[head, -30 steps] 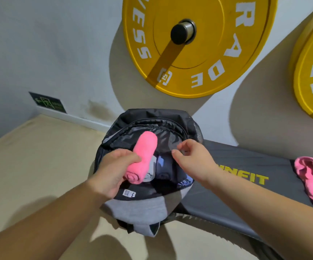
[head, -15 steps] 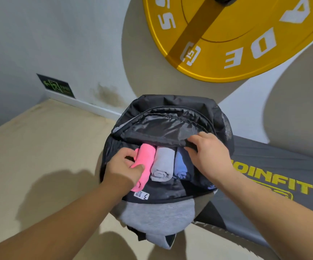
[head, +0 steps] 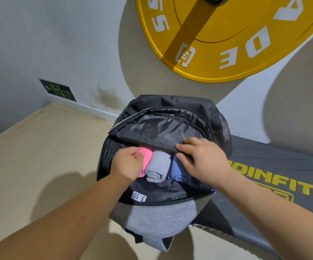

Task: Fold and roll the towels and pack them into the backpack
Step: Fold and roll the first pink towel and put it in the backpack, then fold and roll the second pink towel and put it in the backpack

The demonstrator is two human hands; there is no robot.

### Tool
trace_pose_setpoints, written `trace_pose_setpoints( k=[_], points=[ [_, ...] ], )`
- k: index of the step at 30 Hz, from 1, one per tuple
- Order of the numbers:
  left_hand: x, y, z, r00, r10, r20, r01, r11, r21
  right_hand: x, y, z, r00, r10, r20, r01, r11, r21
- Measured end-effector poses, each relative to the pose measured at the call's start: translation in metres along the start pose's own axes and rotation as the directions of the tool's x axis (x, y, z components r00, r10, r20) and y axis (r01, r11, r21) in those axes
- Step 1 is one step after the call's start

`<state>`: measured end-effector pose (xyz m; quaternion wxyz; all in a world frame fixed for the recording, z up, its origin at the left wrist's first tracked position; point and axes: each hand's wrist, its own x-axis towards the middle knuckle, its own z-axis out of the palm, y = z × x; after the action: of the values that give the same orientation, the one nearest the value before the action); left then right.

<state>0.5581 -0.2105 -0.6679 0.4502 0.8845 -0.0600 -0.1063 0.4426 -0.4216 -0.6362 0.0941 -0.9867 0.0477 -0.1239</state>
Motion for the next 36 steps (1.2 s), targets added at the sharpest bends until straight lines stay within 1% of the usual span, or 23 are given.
trace_pose_setpoints(
  k=[2,3,5,6,8,10,12,14,18,20,23,25,26,28,30,31,33,34,35,36],
  points=[
    [-0.007,0.0,-0.005,0.999,-0.007,0.033,0.008,1.0,-0.016,-0.001,0.003,-0.003,0.99,0.028,0.135,-0.026,1.0,-0.014],
    [-0.011,0.002,-0.009,0.999,-0.018,0.045,0.019,1.0,-0.022,-0.001,0.003,-0.007,0.979,0.052,0.199,-0.056,0.998,0.014],
    [-0.02,0.008,-0.018,0.999,-0.017,0.037,0.018,1.0,-0.025,-0.005,0.0,-0.019,0.963,0.062,0.261,-0.089,0.992,0.092],
    [-0.026,0.013,-0.023,1.0,-0.001,0.029,0.002,1.0,-0.019,-0.009,-0.003,-0.027,0.965,0.057,0.256,-0.087,0.99,0.108],
    [-0.038,0.03,-0.031,0.998,0.032,0.045,-0.032,0.999,-0.012,-0.017,-0.007,-0.046,0.983,0.023,0.183,-0.038,0.996,0.079],
    [-0.054,0.057,-0.031,0.991,0.056,0.122,-0.053,0.998,-0.025,-0.025,-0.009,-0.071,0.985,0.02,0.172,-0.021,1.0,0.003],
    [-0.072,0.089,-0.023,0.98,0.082,0.18,-0.074,0.996,-0.05,-0.036,-0.004,-0.095,0.969,0.091,0.228,-0.087,0.996,-0.03],
    [-0.094,0.124,-0.005,0.963,0.124,0.24,-0.114,0.992,-0.056,-0.054,0.009,-0.118,0.937,0.186,0.294,-0.176,0.982,-0.06],
    [-0.146,0.193,0.055,0.877,0.238,0.418,-0.227,0.971,-0.077,-0.106,0.063,-0.149,0.845,0.385,0.371,-0.348,0.923,-0.165],
    [-0.173,0.218,0.092,0.823,0.263,0.504,-0.25,0.964,-0.094,-0.143,0.099,-0.158,0.816,0.477,0.328,-0.451,0.879,-0.156],
    [-0.211,0.235,0.142,0.764,0.28,0.581,-0.264,0.958,-0.115,-0.198,0.156,-0.168,0.786,0.593,0.174,-0.58,0.805,-0.125],
    [-0.231,0.236,0.166,0.741,0.286,0.607,-0.266,0.956,-0.125,-0.226,0.19,-0.176,0.728,0.682,0.07,-0.678,0.731,-0.078],
    [-0.239,0.234,0.175,0.736,0.284,0.615,-0.261,0.957,-0.129,-0.239,0.207,-0.178,0.679,0.734,0.02,-0.734,0.679,-0.02],
    [-0.248,0.227,0.189,0.734,0.284,0.617,-0.262,0.956,-0.128,-0.263,0.235,-0.176,0.547,0.836,-0.04,-0.832,0.548,0.09],
    [-0.251,0.218,0.199,0.73,0.285,0.621,-0.275,0.955,-0.116,-0.285,0.256,-0.168,0.39,0.921,0.007,-0.912,0.385,0.144],
    [-0.251,0.214,0.203,0.723,0.292,0.626,-0.292,0.951,-0.106,-0.292,0.262,-0.163,0.335,0.94,0.062,-0.934,0.323,0.151],
    [-0.251,0.21,0.208,0.71,0.317,0.628,-0.345,0.935,-0.081,-0.298,0.267,-0.153,0.283,0.948,0.147,-0.951,0.259,0.167],
    [-0.25,0.208,0.21,0.707,0.328,0.627,-0.365,0.928,-0.073,-0.302,0.272,-0.146,0.271,0.949,0.16,-0.949,0.235,0.209],
    [-0.249,0.207,0.211,0.705,0.333,0.626,-0.375,0.924,-0.069,-0.303,0.276,-0.14,0.267,0.946,0.186,-0.95,0.227,0.213],
    [-0.248,0.205,0.212,0.702,0.337,0.627,-0.383,0.921,-0.068,-0.304,0.278,-0.136,0.238,0.944,0.23,-0.959,0.19,0.212]
  ],
)
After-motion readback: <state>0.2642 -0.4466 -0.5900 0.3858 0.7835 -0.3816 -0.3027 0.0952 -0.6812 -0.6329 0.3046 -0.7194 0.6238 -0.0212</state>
